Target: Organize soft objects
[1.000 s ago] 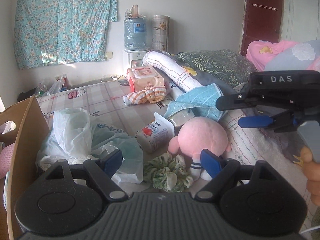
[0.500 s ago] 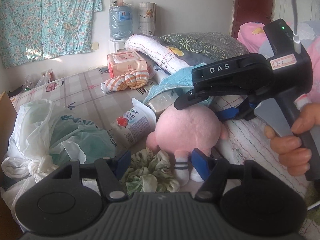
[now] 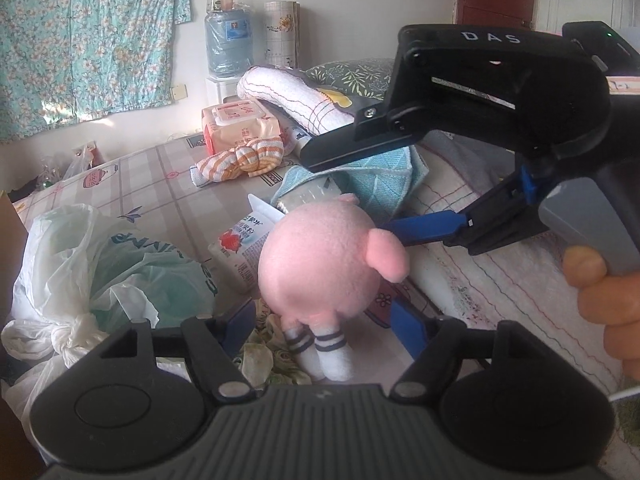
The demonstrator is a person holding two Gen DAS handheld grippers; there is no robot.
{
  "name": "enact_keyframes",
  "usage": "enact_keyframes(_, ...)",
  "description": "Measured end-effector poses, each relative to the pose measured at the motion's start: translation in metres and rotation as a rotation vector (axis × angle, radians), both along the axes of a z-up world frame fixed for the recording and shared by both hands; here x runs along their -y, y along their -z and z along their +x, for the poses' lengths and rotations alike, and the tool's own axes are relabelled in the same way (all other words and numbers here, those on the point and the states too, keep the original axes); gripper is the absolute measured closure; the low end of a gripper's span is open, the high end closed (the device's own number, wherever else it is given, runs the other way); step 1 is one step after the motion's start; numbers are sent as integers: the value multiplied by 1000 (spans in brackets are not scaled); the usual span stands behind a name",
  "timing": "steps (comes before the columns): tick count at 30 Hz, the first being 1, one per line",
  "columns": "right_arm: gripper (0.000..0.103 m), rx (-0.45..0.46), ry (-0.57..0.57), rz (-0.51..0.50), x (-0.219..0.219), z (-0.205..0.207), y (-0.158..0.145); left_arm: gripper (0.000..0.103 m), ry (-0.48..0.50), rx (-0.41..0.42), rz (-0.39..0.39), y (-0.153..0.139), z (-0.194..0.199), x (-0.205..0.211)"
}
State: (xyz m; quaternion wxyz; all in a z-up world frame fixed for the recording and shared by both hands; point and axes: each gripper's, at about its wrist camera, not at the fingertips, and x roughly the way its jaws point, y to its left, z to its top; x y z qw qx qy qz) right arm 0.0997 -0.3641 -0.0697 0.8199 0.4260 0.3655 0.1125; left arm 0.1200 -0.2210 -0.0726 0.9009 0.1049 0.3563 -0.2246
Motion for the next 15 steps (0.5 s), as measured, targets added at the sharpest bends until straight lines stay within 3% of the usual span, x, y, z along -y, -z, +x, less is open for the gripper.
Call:
enact_keyframes(8, 22, 67, -48, 115, -11, 21, -3, 26, -69, 29, 39, -6, 13, -4)
enact_keyframes(15, 23, 93, -82, 227, -13, 48, 3, 36, -132, -1, 35, -9, 33, -6)
